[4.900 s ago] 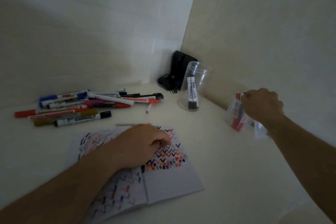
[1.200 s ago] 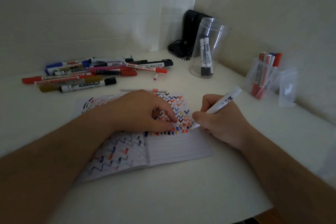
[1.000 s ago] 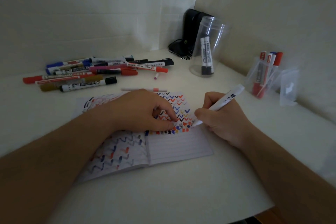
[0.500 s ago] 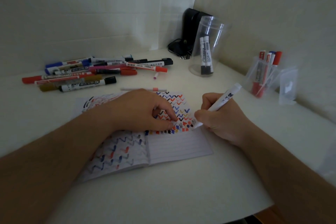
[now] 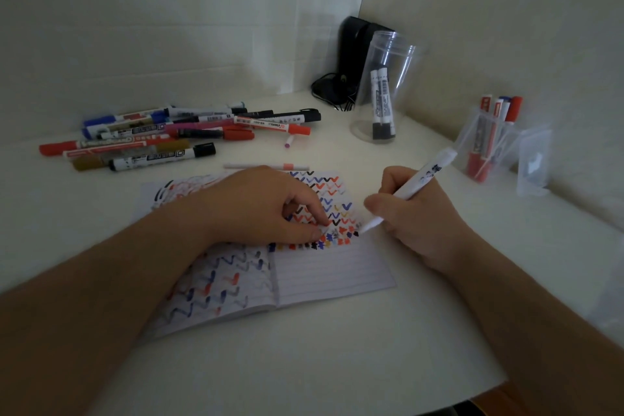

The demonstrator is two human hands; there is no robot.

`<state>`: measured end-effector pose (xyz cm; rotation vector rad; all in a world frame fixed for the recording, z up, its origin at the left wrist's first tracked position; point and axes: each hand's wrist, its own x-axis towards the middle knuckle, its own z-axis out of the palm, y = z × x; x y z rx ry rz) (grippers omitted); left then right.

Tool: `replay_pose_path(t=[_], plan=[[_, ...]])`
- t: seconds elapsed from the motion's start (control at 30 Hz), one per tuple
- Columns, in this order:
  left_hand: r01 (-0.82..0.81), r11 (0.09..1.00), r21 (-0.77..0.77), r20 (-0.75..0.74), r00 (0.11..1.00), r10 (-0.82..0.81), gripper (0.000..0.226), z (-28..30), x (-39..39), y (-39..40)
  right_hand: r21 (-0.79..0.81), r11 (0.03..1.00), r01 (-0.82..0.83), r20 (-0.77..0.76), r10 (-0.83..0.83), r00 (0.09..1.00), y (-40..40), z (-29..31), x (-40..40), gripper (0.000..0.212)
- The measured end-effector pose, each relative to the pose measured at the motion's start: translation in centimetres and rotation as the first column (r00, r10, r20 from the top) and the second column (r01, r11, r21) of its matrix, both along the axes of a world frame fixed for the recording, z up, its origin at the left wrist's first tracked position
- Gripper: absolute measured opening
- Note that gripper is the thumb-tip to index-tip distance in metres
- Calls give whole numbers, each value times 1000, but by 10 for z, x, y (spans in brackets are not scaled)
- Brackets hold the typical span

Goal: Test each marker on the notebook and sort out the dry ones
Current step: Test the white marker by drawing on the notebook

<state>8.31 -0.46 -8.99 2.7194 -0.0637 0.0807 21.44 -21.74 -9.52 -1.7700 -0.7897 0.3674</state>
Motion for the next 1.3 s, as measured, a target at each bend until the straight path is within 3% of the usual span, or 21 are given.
replay_pose_path(t=[0.1,0.23,0.4,0.63,1.3], plan=[[-2,1000,-10,1,1000,2,28,-1,0,0,100,993,57,-1,-57,998,1,-2,2,31],[2,1000,2,-2,1000,-2,29,-1,1,1,39,997,-63,150,57,987,0,-3,-5,25],[-1,1000,-20,4,1000,1,26,-1,2,1,19,997,-81,93,79,992,1,-2,-5,21],[2,1000,-31,0,1000,-2,26,-1,1,0,-81,996,-45,125,55,991,3,1,-7,23],[-1,1000,-21,0,1000,1,26,-1,2,1,-28,1000,5,88,-3,996,2,0,-8,24]])
